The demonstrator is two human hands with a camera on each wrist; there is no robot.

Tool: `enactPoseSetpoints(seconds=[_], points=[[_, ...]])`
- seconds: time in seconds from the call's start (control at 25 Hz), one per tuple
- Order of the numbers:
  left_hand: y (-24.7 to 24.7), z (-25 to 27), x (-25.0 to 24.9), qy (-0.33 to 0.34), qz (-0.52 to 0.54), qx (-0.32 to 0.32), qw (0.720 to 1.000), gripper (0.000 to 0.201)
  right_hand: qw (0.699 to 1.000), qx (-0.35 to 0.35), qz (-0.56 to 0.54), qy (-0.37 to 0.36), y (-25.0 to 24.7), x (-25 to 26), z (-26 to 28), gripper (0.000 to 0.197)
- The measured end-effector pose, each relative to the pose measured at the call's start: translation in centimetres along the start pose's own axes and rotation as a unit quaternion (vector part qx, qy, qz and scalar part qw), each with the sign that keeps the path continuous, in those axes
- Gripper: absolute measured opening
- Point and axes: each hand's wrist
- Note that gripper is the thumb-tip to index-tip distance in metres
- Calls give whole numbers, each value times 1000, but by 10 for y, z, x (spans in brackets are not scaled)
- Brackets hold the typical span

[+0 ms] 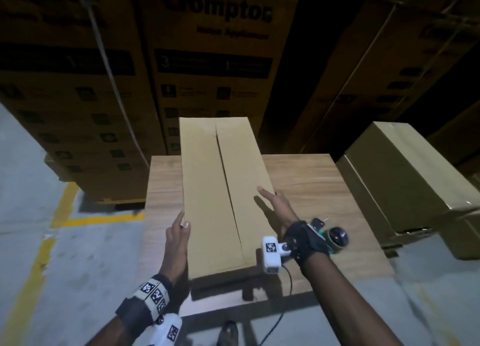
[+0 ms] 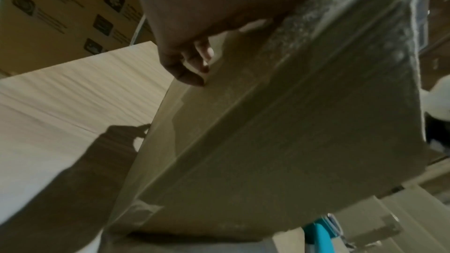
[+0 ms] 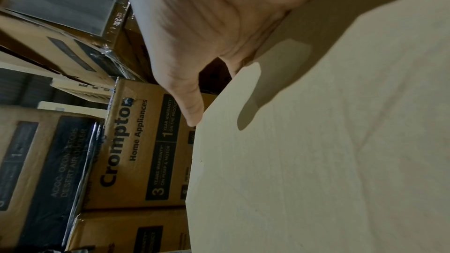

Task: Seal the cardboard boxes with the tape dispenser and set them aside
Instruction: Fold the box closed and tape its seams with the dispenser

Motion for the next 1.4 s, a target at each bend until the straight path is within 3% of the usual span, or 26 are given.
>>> enactPoseSetpoints(seconds=[0.12, 0.24, 0.32, 0.4, 0.44, 0.52, 0.64, 0.72, 0.84, 1.0, 1.2, 1.28, 1.4], points=[[31, 6, -3, 63, -71, -66, 993, 60, 998, 59, 22, 31, -32, 28, 1, 70], [38, 6, -6, 187, -242, -78, 949, 61, 998, 30, 54, 32, -86, 25, 2, 61], [41, 5, -9, 264, -335, -24, 904, 60, 998, -38, -8, 59, -134, -4, 1, 58], [45, 6, -3, 334, -416, 72, 843, 68, 984, -148, -64, 71, -178, -44, 8, 37], [46, 7, 1, 346, -445, 109, 818, 75, 969, -222, -62, 94, -196, -69, 10, 32], [47, 7, 8, 342, -475, 156, 796, 88, 932, -325, -72, 144, -223, -123, 10, 39], [44, 5, 6, 360, -510, 191, 758, 91, 915, -328, -117, 202, -234, -185, 0, 55], [41, 4, 1, 373, -520, 206, 740, 88, 935, -275, -89, 204, -227, -198, -13, 56], [43, -1, -7, 379, -529, 203, 732, 85, 954, -212, -98, 188, -211, -191, -20, 45], [61, -5, -13, 366, -543, 202, 729, 88, 938, -256, -174, 153, -212, -167, -21, 36], [81, -38, -24, 393, -542, 201, 715, 86, 957, -247, -140, 64, -239, -122, -4, 35], [68, -66, -31, 401, -540, 199, 713, 84, 957, -246, -143, 54, -249, -111, 12, 42], [31, -116, -39, 373, -550, 166, 728, 88, 942, -281, -180, -28, -239, -82, 46, 50]])
Point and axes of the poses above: each hand's wrist, its own z-axis away from the middle knuckle, its own y-axis out of the palm, x = y × z, and after that the axes turned 7 degrees about y, right-handed
